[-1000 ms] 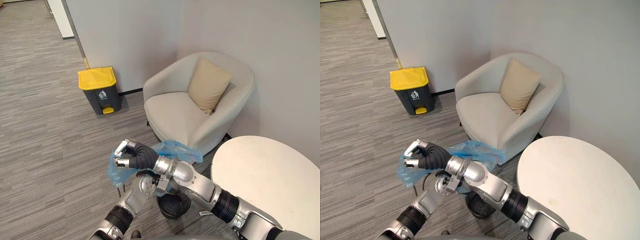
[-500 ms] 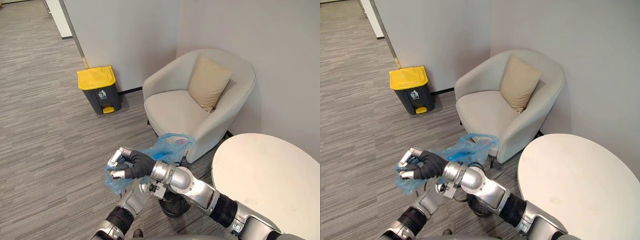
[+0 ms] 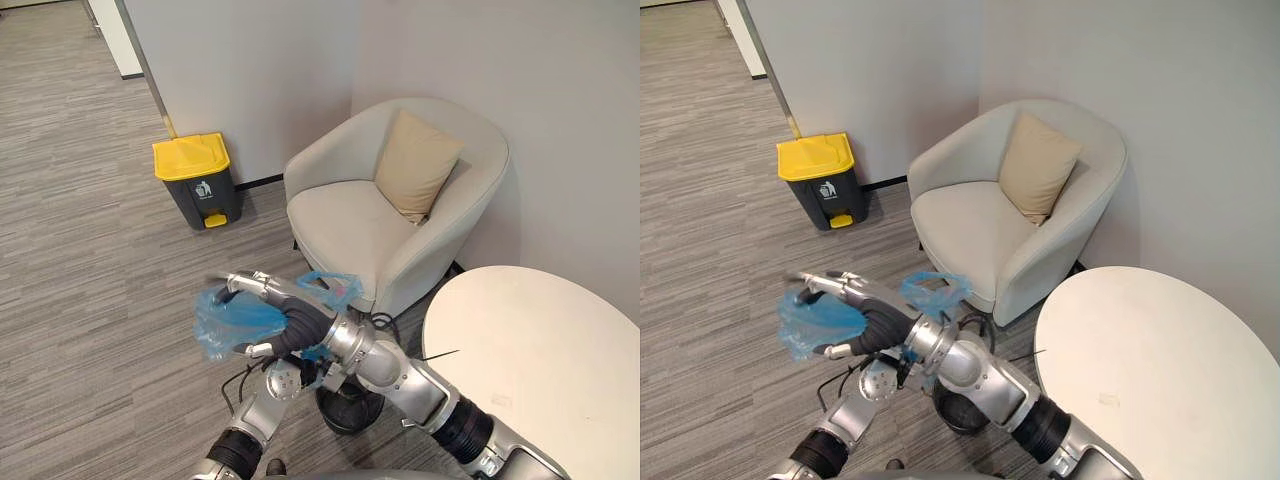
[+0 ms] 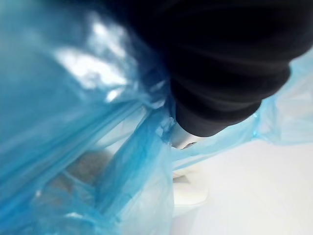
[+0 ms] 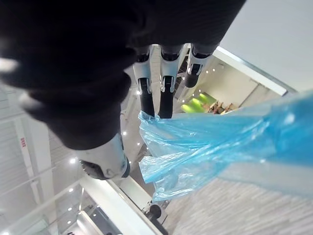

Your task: Gather rubbish on tea table into small bin, then transfer packed bag to large trash can.

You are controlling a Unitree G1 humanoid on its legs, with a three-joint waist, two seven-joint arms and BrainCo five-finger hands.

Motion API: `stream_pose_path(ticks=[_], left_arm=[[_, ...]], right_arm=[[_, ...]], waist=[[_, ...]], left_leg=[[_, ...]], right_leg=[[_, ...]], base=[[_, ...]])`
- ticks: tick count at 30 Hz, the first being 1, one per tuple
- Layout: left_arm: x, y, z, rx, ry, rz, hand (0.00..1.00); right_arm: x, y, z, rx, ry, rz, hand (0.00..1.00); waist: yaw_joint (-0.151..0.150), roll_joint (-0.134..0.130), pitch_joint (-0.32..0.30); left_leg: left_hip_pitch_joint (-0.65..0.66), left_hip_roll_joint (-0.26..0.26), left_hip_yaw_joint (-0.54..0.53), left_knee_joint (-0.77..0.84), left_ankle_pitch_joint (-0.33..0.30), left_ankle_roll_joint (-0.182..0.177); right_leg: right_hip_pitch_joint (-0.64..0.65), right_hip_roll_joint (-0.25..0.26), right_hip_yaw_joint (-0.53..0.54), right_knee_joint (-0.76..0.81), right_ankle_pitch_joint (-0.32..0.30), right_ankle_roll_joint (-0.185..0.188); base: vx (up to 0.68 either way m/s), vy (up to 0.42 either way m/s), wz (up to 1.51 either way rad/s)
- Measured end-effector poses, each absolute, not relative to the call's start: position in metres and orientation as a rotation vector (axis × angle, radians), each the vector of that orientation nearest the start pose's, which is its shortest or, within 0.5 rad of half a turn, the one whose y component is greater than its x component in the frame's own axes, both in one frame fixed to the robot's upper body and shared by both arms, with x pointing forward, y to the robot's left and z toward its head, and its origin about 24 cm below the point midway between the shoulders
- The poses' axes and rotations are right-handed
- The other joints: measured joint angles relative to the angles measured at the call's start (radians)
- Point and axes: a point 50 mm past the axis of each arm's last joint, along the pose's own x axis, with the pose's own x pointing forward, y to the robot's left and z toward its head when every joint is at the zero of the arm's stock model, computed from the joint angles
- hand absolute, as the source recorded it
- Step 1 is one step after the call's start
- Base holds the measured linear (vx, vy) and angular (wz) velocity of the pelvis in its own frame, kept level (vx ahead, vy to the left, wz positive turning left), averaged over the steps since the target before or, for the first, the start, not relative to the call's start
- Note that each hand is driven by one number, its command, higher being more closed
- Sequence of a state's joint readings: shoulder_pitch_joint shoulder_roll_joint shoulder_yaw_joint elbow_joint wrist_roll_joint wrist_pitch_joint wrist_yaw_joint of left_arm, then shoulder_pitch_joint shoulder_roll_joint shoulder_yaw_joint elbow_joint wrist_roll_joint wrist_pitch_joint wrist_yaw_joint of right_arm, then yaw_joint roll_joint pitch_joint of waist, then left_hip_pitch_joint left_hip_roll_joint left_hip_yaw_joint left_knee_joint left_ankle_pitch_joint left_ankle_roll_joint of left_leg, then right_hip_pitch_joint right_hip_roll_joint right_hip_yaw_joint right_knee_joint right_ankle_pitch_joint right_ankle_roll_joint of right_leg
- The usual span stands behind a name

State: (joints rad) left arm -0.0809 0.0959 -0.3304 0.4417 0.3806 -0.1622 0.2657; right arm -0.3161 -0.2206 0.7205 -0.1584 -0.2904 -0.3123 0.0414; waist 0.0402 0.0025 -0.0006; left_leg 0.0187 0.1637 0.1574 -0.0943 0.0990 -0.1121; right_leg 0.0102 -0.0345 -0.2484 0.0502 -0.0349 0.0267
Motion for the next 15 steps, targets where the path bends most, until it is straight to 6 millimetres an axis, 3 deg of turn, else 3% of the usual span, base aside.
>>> stream_pose_path(ticks=[8, 12, 15], left_arm=[[0.241, 0.134, -0.030, 0.494, 0.141, -0.035, 1.00], [0.237, 0.147, -0.031, 0.468, 0.158, 0.022, 1.00], [0.238, 0.159, -0.029, 0.458, 0.164, 0.078, 1.00]], right_arm=[[0.215, -0.037, 0.145, -0.679, -0.918, 0.772, 0.00], [0.217, -0.059, 0.164, -0.696, -0.987, 0.647, 0.00], [0.214, -0.078, 0.165, -0.685, -0.969, 0.551, 0.00]], waist=[[0.000, -0.003, 0.002], [-0.001, -0.004, 0.003], [-0.002, -0.004, 0.003]], left_leg=[[0.009, -0.003, 0.011, -0.004, -0.001, 0.001], [0.010, -0.003, 0.013, -0.006, -0.001, 0.001], [0.010, -0.003, 0.013, -0.006, -0.001, 0.001]], right_leg=[[0.002, -0.002, 0.007, 0.000, 0.001, 0.001], [0.002, -0.002, 0.008, 0.000, 0.001, 0.002], [0.002, -0.002, 0.008, -0.001, 0.001, 0.002]], base=[[0.00, 0.001, -0.03], [0.00, 0.000, 0.00], [0.00, 0.000, 0.00]])
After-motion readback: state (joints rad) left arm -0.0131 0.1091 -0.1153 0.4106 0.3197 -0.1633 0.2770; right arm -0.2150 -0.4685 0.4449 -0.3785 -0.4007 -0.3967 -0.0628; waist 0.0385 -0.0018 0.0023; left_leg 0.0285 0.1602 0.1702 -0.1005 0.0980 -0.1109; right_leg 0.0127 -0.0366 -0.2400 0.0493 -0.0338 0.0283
